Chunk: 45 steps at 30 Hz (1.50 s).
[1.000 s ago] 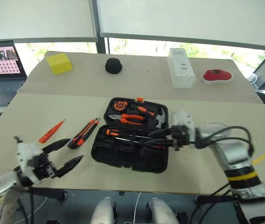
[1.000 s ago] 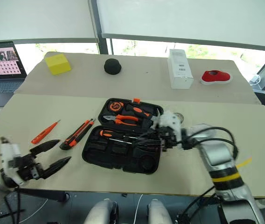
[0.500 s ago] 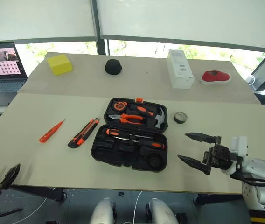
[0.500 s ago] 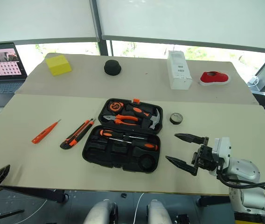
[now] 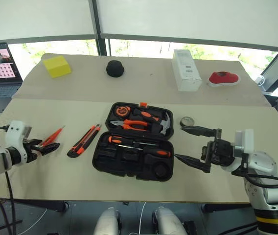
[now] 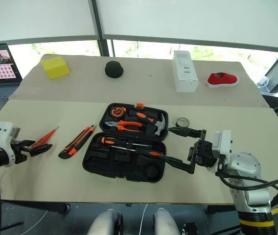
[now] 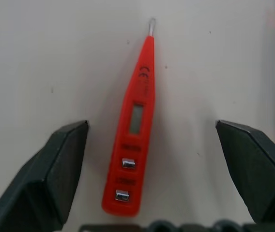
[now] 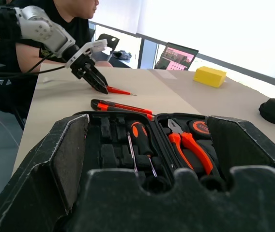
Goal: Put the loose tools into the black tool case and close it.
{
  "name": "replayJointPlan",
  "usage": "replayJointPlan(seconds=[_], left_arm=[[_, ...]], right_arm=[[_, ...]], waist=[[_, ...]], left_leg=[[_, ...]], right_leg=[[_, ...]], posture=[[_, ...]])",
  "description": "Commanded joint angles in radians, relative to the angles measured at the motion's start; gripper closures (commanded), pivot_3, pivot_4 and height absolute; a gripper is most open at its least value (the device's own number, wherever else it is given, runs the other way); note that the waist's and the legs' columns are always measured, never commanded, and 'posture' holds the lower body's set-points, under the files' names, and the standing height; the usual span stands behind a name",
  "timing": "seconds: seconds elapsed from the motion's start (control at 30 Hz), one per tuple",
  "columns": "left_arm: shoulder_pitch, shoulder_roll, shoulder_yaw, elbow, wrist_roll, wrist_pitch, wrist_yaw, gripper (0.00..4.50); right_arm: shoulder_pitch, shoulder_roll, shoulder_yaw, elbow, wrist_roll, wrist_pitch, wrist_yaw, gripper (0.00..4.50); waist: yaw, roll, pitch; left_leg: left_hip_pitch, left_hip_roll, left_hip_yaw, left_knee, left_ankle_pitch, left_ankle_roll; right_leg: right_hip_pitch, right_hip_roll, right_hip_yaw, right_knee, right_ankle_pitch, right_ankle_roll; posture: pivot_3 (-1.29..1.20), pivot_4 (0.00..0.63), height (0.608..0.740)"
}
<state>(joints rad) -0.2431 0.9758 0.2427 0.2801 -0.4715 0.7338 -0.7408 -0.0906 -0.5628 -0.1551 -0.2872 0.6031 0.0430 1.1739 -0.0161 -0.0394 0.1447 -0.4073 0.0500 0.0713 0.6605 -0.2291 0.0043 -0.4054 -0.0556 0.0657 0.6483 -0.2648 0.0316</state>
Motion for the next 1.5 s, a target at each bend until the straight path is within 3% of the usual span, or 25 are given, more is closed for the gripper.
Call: replayJointPlan(seconds=[0.03,0.07,0.17,0.33,0.37,0.53,0.6,0.67,0.77,0.9,1.17,1.5], left_arm=[[-0.053,0.002,-0.057,0.1,0.06,-0.041,-0.068,0.55],[-0.059,0.001,-0.07,0.109,0.07,-0.052,-0.087,0.63],[-0.074,-0.008,-0.088,0.131,0.094,-0.09,-0.135,1.97],[-0.11,-0.003,-0.077,0.155,0.104,-0.151,-0.217,3.84],[-0.129,0.006,-0.076,0.165,0.103,-0.174,-0.249,4.05],[-0.227,-0.012,-0.051,0.145,0.064,-0.442,-0.477,4.06],[-0.256,-0.012,-0.151,0.014,0.102,-0.544,-0.597,4.06],[-0.283,-0.033,-0.242,-0.098,0.13,-0.537,-0.641,4.06],[-0.3,-0.041,-0.319,-0.178,0.165,-0.491,-0.657,4.06],[-0.387,-0.085,-0.531,-0.257,0.388,-0.513,-0.625,4.06],[-0.474,-0.191,-0.631,-0.22,0.46,-0.54,-0.645,4.06],[-0.484,-0.161,-0.691,-0.231,0.569,-0.539,-0.696,4.06]], right_arm=[[0.023,-0.025,-0.014,-0.039,-0.002,-0.012,-0.004,0.0],[0.028,-0.029,-0.017,-0.039,-0.003,-0.013,-0.005,0.0],[0.049,-0.047,-0.025,-0.044,-0.009,-0.02,-0.003,0.0],[0.08,-0.072,-0.023,-0.039,-0.03,-0.047,0.012,0.0],[0.084,-0.075,-0.028,-0.037,-0.027,-0.046,0.012,0.0],[0.12,-0.113,-0.061,-0.037,-0.01,-0.039,0.035,0.0],[0.131,-0.132,-0.08,-0.046,0.003,-0.025,0.035,0.0],[0.132,-0.146,-0.089,-0.052,0.004,-0.023,0.034,0.0],[0.132,-0.158,-0.088,-0.059,0.007,-0.013,0.031,0.0],[0.172,-0.188,-0.084,-0.107,0.018,0.033,0.027,0.0],[0.203,-0.183,-0.084,-0.142,0.013,0.044,-0.011,0.0],[0.232,-0.175,-0.085,-0.158,0.007,0.03,-0.034,0.0]], waist=[[0.003,0.001,0.0],[0.004,0.001,0.0],[0.005,0.001,0.0],[0.012,0.001,0.0],[0.012,0.001,0.0],[0.022,-0.003,0.002],[0.026,-0.003,0.002],[0.03,-0.003,0.002],[0.027,-0.002,0.002],[0.021,-0.002,0.002],[0.023,-0.002,0.002],[0.025,-0.002,0.002]], left_leg=[[0.0,0.0,0.0,0.0,0.0,0.0],[0.001,0.0,0.0,0.0,0.0,0.0],[0.001,-0.001,0.001,0.0,0.0,0.0],[0.0,-0.001,0.001,0.0,0.0,0.0],[0.0,-0.001,0.001,0.0,0.0,0.0],[-0.002,-0.001,0.001,0.001,0.0,0.0],[-0.002,-0.001,0.001,0.002,0.0,0.0],[-0.003,-0.001,0.002,0.002,0.0,0.0],[-0.003,-0.002,0.002,0.002,0.0,0.0],[-0.003,-0.001,0.0,0.002,0.0,0.0],[-0.006,-0.001,-0.002,0.007,0.0,0.0],[-0.007,-0.001,-0.002,0.009,0.0,0.001]], right_leg=[[0.0,0.0,0.0,0.001,0.0,0.0],[0.001,0.0,0.0,0.001,0.0,0.0],[0.001,-0.001,0.0,0.0,0.0,0.0],[0.001,-0.002,0.0,0.0,-0.001,0.001],[0.001,-0.002,0.0,0.0,-0.001,0.001],[0.001,-0.001,-0.001,0.0,-0.001,0.001],[0.001,-0.002,-0.001,-0.001,0.0,0.001],[0.001,-0.002,0.0,-0.001,0.0,0.001],[0.002,-0.002,0.0,-0.001,0.0,0.002],[0.001,0.001,0.002,-0.001,0.0,0.002],[0.001,0.001,0.001,-0.001,0.0,0.003],[0.001,0.001,0.001,0.0,0.0,0.003]], posture=[[0.0,0.15,0.74],[0.0,0.15,0.74],[0.0,0.15,0.74],[0.0,0.15,0.74],[0.0,0.15,0.74],[0.0,0.15,0.74],[0.0,0.15,0.74],[0.0,0.15,0.74],[0.0,0.15,0.74],[0.0,0.15,0.74],[0.0,0.15,0.74],[0.0,0.15,0.74]])
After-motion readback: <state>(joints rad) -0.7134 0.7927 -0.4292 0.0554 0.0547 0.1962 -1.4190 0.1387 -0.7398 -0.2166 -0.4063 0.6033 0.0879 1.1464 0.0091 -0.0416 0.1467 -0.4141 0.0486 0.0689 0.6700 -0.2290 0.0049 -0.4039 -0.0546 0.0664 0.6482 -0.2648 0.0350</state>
